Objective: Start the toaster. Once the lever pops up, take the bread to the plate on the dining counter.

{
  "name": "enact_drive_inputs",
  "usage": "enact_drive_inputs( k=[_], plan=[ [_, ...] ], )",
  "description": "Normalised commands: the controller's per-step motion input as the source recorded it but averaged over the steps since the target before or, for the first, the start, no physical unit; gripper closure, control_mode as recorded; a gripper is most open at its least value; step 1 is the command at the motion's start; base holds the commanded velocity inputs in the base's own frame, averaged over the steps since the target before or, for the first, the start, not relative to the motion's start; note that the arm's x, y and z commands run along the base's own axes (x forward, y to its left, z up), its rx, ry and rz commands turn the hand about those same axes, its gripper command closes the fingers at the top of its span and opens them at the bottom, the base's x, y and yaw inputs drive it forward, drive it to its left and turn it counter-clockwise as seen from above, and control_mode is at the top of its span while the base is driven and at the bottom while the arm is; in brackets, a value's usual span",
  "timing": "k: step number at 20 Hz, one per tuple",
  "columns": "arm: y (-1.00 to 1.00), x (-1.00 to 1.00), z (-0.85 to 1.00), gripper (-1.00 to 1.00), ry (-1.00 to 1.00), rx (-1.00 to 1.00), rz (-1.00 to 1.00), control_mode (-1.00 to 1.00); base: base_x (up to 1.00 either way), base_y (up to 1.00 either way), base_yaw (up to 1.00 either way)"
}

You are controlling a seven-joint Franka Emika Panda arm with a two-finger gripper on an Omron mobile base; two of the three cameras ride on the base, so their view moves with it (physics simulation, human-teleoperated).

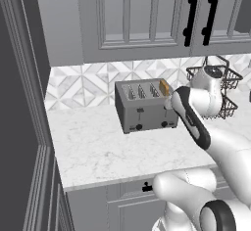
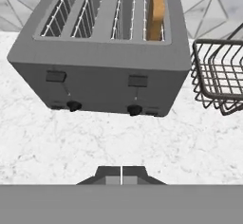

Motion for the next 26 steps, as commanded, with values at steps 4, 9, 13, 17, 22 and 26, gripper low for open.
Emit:
enact_drive_inputs(
  k=[4, 9, 13, 17, 22, 26],
  plan=[
    [-0.23, 0.52, -0.19, 1.00, 0.00, 0.00, 0.00, -1.00, 0.00, 0.00, 0.00],
    [-0.18, 0.61, 0.00, 1.00, 0.00, 0.00, 0.00, -1.00, 0.00, 0.00, 0.00],
    [-0.01, 0.48, -0.10, 1.00, 0.01, 0.00, 0.00, -1.00, 0.00, 0.00, 0.00],
    [0.00, 0.30, -0.26, 1.00, 0.00, 0.00, 0.00, -1.00, 0.00, 0.00, 0.00],
    [0.00, 0.36, -0.24, 1.00, 0.00, 0.00, 0.00, -1.00, 0.00, 0.00, 0.00],
    [0.00, 0.39, -0.16, 1.00, 0.00, 0.00, 0.00, -1.00, 0.00, 0.00, 0.00]
  ],
)
